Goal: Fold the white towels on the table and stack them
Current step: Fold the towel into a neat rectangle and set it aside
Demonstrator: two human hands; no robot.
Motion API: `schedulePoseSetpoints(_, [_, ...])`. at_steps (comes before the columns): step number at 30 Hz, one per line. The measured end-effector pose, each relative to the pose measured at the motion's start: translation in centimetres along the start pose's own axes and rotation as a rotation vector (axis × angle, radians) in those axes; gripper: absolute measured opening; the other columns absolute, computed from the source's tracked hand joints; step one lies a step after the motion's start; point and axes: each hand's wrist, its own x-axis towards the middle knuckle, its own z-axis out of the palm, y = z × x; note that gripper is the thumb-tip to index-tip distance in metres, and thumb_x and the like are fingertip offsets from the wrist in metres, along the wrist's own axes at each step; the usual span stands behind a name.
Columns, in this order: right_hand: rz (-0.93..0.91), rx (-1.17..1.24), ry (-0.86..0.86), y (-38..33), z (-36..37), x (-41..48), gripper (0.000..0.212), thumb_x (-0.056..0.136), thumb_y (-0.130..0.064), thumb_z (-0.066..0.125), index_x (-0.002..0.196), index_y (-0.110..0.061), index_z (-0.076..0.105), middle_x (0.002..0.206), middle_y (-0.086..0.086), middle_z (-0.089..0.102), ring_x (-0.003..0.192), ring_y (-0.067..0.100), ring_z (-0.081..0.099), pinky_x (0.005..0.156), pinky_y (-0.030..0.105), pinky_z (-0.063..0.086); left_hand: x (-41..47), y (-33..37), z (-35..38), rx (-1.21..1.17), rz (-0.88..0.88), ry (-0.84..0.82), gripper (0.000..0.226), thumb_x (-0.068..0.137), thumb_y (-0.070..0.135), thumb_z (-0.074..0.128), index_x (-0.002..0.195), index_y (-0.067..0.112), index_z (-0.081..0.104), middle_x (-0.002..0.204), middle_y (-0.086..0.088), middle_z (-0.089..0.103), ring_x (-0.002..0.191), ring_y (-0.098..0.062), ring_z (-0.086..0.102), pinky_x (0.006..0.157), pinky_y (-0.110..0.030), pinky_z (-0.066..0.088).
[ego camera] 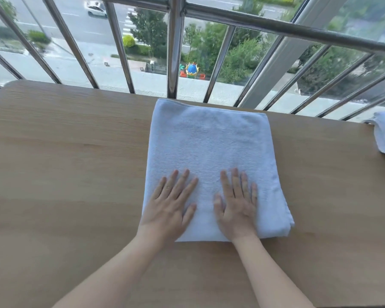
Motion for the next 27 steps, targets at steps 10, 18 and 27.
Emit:
schedulePoseSetpoints(10, [0.439, -0.001, -0.111, 6.9, -1.0, -3.8, 0.072, 0.101, -0.057, 0.013, 0.159, -0.020, -0.005, 0.167, -0.003, -0.007, 0.153, 0.011, -0.009, 0.124, 0.043, -0.001, -2.6, -1.1, -0.1, -0.034, 0.279, 0.146, 0.049, 0.105, 0.035, 0.033, 0.151, 0.022, 0.044, 0.159, -0.002, 0.036, 0.148, -0.027, 0.030, 0.121, -0.045, 0.026])
schedulePoseSetpoints(18, [-0.072, -0.089, -0.145, 3.2, -0.6, -9.0, 0.076, 0.096, -0.070, 0.021, 0.158, -0.035, -0.007, 0.167, -0.005, -0.014, 0.153, 0.022, -0.015, 0.121, 0.054, -0.009, -7.6, -5.3, 0.7, -0.019, 0.402, 0.197, 0.059, 0.092, 0.042, 0.050, 0.146, 0.017, 0.050, 0.154, 0.000, 0.044, 0.144, -0.025, 0.038, 0.119, -0.038, 0.024])
schedulePoseSetpoints(27, [-0.050, -0.200, -0.081, 0.7, -1.1, -9.8, 0.093, 0.071, -0.030, 0.084, 0.152, -0.022, 0.040, 0.156, 0.008, 0.041, 0.143, 0.046, 0.033, 0.110, 0.073, 0.024, -7.5, -4.4, -1.5, -0.187, 0.415, 0.360, 0.040, 0.080, 0.027, 0.063, 0.114, 0.011, 0.076, 0.117, 0.000, 0.073, 0.109, -0.022, 0.071, 0.090, -0.042, 0.058])
